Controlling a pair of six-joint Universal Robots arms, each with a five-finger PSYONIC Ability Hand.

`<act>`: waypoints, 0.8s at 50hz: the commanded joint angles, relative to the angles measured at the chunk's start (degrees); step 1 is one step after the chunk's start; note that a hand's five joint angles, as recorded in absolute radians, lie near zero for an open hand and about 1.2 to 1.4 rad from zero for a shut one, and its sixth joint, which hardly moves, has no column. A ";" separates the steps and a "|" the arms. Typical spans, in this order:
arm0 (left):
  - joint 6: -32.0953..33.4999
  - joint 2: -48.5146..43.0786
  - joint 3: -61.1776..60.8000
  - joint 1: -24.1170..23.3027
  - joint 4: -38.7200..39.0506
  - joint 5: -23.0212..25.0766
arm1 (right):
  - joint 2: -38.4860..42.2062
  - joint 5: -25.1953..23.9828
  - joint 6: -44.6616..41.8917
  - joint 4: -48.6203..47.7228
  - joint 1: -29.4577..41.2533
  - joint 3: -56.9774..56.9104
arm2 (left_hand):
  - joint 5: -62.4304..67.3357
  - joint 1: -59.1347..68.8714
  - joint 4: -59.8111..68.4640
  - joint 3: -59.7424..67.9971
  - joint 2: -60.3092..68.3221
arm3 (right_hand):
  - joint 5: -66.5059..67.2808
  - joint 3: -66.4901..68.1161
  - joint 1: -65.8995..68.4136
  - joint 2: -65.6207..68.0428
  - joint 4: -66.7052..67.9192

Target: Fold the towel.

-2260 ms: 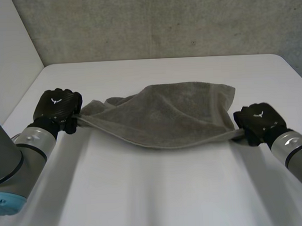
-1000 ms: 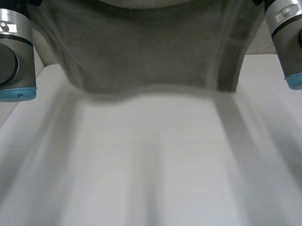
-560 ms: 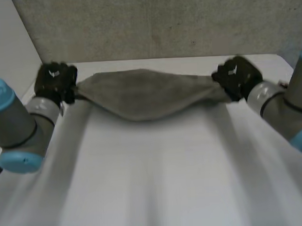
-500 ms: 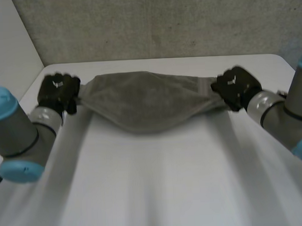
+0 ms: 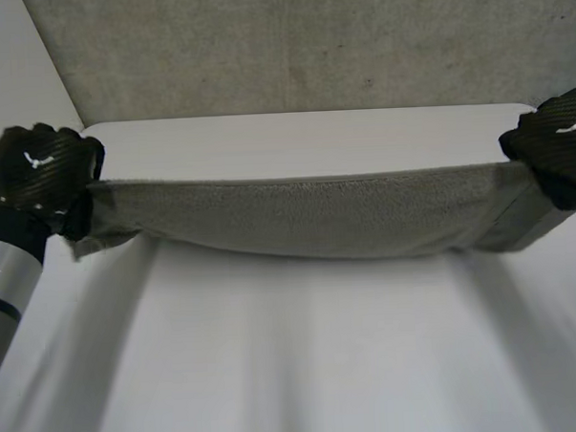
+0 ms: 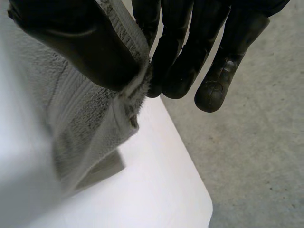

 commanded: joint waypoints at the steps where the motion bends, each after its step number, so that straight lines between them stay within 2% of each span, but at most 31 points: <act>1: -0.54 -0.71 -0.51 1.29 -0.89 4.07 | -0.33 -3.31 1.77 1.01 -1.96 -0.97 | -16.54 -3.61 -7.37 -9.01 -7.12 | 2.83 3.20 3.20 4.22 3.27; 2: -0.54 -0.73 -0.52 1.29 -0.89 4.07 | -0.32 -3.31 1.77 1.01 -1.96 -0.97 | -16.54 -3.61 -7.37 -9.01 -7.12 | 2.83 3.20 3.20 4.22 3.27; 4: 0.07 -7.72 -0.08 0.24 -0.80 3.90 | 4.13 -2.61 1.51 0.66 -1.87 -1.14 | -17.69 -4.76 -8.52 -10.16 -8.28 | 2.83 3.20 3.20 4.22 3.27; 7: 0.16 -11.01 0.71 0.06 -0.80 3.63 | 7.15 -2.08 1.15 0.75 -1.52 -1.58 | -17.69 -4.77 -8.53 -10.17 -8.28 | 2.83 3.20 3.20 4.22 3.27; 12: 0.25 -23.38 6.58 -0.81 -0.71 3.45 | 18.37 -1.47 1.33 1.19 -1.34 -5.26 | -21.55 -8.63 -12.38 -14.02 -12.14 | 2.83 3.20 3.20 4.22 3.27; 15: 0.25 -26.13 8.80 -1.61 -0.71 3.28 | 20.77 -1.20 1.51 1.19 -1.17 -6.33 | -22.23 -9.31 -13.07 -14.71 -12.82 | 2.83 3.20 3.20 4.22 3.27; 20: 0.95 -35.16 18.79 -3.45 -0.80 1.79 | 28.93 2.91 2.03 0.14 1.55 -11.23 | -22.91 -9.98 -13.74 -15.38 -13.49 | 2.83 3.20 3.20 4.22 3.27; 28: 3.32 -45.10 31.28 -4.68 -0.80 -1.64 | 35.18 8.63 2.73 -6.53 6.04 -15.46 | -22.91 -9.98 -13.74 -15.38 -13.49 | 2.83 3.20 3.20 4.22 3.27; 34: 4.91 -47.84 34.29 -4.77 -1.33 -1.47 | 35.89 8.90 4.76 -8.39 6.83 -16.26 | -22.91 -9.98 -13.74 -15.38 -13.49 | 2.83 3.20 3.20 4.22 3.27; 40: 4.82 -44.94 31.30 -5.21 -1.42 -1.12 | 35.45 8.73 5.90 -8.48 7.18 -16.08 | -22.40 -9.48 -13.24 -14.88 -12.99 | 2.83 3.20 3.20 4.22 3.27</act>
